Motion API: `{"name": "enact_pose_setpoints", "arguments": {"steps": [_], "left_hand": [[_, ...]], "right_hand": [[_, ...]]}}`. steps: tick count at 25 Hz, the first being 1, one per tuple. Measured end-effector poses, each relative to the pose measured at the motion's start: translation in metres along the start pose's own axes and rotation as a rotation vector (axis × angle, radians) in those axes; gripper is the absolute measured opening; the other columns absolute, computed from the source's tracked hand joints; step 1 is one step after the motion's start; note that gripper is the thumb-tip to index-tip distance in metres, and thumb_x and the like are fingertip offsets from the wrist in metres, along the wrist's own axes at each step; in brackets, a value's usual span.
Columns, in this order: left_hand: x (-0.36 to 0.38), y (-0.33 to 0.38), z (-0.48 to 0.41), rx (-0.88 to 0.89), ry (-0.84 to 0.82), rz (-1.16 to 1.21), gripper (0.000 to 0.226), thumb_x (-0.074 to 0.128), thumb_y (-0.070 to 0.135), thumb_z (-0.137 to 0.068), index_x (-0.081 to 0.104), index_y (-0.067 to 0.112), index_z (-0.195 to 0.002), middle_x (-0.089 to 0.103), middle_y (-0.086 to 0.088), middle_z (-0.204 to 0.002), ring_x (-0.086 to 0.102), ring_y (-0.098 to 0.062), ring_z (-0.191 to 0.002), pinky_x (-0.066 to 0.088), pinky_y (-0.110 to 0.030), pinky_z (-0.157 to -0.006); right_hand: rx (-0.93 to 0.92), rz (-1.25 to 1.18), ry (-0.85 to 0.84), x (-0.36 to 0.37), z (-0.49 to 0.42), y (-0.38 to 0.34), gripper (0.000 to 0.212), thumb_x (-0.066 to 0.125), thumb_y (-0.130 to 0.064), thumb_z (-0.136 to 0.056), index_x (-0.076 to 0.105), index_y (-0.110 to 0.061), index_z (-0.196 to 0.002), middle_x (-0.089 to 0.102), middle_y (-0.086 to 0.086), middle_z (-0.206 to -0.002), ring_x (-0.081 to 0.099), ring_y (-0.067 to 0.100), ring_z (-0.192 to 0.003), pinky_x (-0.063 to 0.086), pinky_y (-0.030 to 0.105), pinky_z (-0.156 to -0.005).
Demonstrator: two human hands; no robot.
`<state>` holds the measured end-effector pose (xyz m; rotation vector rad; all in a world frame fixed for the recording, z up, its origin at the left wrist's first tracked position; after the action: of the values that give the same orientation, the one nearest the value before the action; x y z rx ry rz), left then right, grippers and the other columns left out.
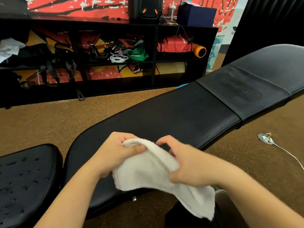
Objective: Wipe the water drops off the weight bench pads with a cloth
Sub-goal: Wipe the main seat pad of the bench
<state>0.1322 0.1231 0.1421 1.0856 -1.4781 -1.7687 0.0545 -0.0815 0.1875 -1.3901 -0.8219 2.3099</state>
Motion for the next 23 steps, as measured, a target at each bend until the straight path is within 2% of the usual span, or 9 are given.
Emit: {"name": "enact_pose_setpoints", "arguments": {"steps": [3,6,8,11,13,15,18,21,23], "left_hand": [[-0.016,-0.015,-0.008,-0.09,0.202,0.086,0.025,0.08,0.033,-0.086,0.08,0.011,-0.098,0.079,-0.015,-0.094,0.075,-0.041,-0.09,0.059,-0.056,-0.08],[-0.013,-0.029,-0.02,-0.116,0.389,-0.087,0.016,0.08,0.033,-0.091,0.077,0.025,-0.105,0.078,0.004,-0.1,0.073,-0.027,-0.099,0.057,-0.042,-0.077],[-0.006,-0.037,-0.027,-0.154,0.486,-0.365,0.03,0.076,0.035,-0.094,0.068,0.034,-0.123,0.067,0.015,-0.122,0.061,-0.019,-0.122,0.047,-0.038,-0.096],[-0.005,-0.043,-0.035,-0.145,0.498,-0.536,0.041,0.066,0.052,-0.092,0.062,0.04,-0.131,0.057,0.013,-0.139,0.046,-0.021,-0.138,0.033,-0.054,-0.113],[-0.004,-0.042,-0.036,-0.098,0.481,-0.471,0.04,0.058,0.053,-0.088,0.063,0.042,-0.126,0.058,0.014,-0.137,0.047,-0.021,-0.137,0.034,-0.054,-0.114],[-0.005,-0.041,-0.032,-0.078,0.503,-0.5,0.032,0.065,0.044,-0.092,0.064,0.042,-0.123,0.055,0.02,-0.131,0.046,-0.016,-0.135,0.03,-0.048,-0.113],[-0.017,-0.044,-0.023,-0.06,0.569,-0.49,0.025,0.069,0.038,-0.096,0.062,0.043,-0.12,0.052,0.026,-0.125,0.052,-0.011,-0.127,0.035,-0.05,-0.114],[-0.035,-0.047,-0.015,-0.037,0.676,-0.379,0.019,0.067,0.035,-0.097,0.067,0.039,-0.116,0.059,0.022,-0.121,0.057,-0.003,-0.11,0.047,-0.046,-0.103],[-0.046,-0.047,-0.009,-0.046,0.744,-0.366,0.016,0.067,0.032,-0.098,0.07,0.035,-0.114,0.062,0.018,-0.116,0.058,-0.008,-0.11,0.046,-0.037,-0.095]], "right_hand": [[0.085,0.048,0.277,-0.056,0.007,0.021,0.046,0.06,-0.01,-0.088,0.051,-0.044,-0.116,0.071,0.005,-0.083,0.061,0.013,-0.06,0.052,0.032,-0.054],[0.231,0.415,0.859,-0.093,0.01,0.034,0.033,0.056,-0.013,-0.092,0.059,-0.036,-0.116,0.07,-0.001,-0.09,0.062,0.024,-0.085,0.053,0.043,-0.071],[0.014,0.571,1.142,-0.07,0.001,0.016,0.036,0.06,-0.011,-0.087,0.063,-0.023,-0.121,0.066,0.004,-0.109,0.058,0.031,-0.104,0.05,0.045,-0.079],[-0.304,0.523,0.795,-0.005,-0.048,-0.006,0.042,0.05,-0.032,-0.096,0.058,-0.023,-0.136,0.061,0.003,-0.137,0.047,0.028,-0.135,0.042,0.053,-0.108],[-0.15,0.71,0.427,0.027,-0.085,-0.005,0.054,0.026,-0.049,-0.106,0.029,-0.035,-0.158,0.03,0.002,-0.166,0.015,0.027,-0.156,0.011,0.059,-0.123],[-0.046,0.86,0.25,0.03,-0.093,0.009,0.058,0.008,-0.058,-0.104,0.002,-0.045,-0.16,0.003,-0.004,-0.172,-0.007,0.024,-0.158,-0.006,0.059,-0.122],[-0.057,0.906,0.286,-0.003,-0.063,0.042,0.059,0.001,-0.064,-0.1,-0.005,-0.053,-0.157,-0.007,-0.013,-0.171,-0.011,0.018,-0.157,-0.007,0.055,-0.123],[0.222,0.951,0.331,-0.077,-0.054,0.078,0.06,-0.006,-0.069,-0.093,-0.011,-0.06,-0.153,-0.009,-0.018,-0.17,-0.008,0.016,-0.157,-0.002,0.054,-0.123],[0.364,0.914,0.327,-0.114,-0.09,0.083,0.055,0.005,-0.064,-0.101,-0.008,-0.058,-0.154,-0.009,-0.013,-0.171,-0.008,0.02,-0.158,-0.002,0.058,-0.123]]}}
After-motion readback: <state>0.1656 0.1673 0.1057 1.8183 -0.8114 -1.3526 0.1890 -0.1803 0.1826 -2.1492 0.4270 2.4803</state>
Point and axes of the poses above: each hand's wrist, its own z-axis away from the middle knuckle, its own x-axis out of the palm, y = z × x, the point moved 3 cm from there along -z, towards the middle knuckle
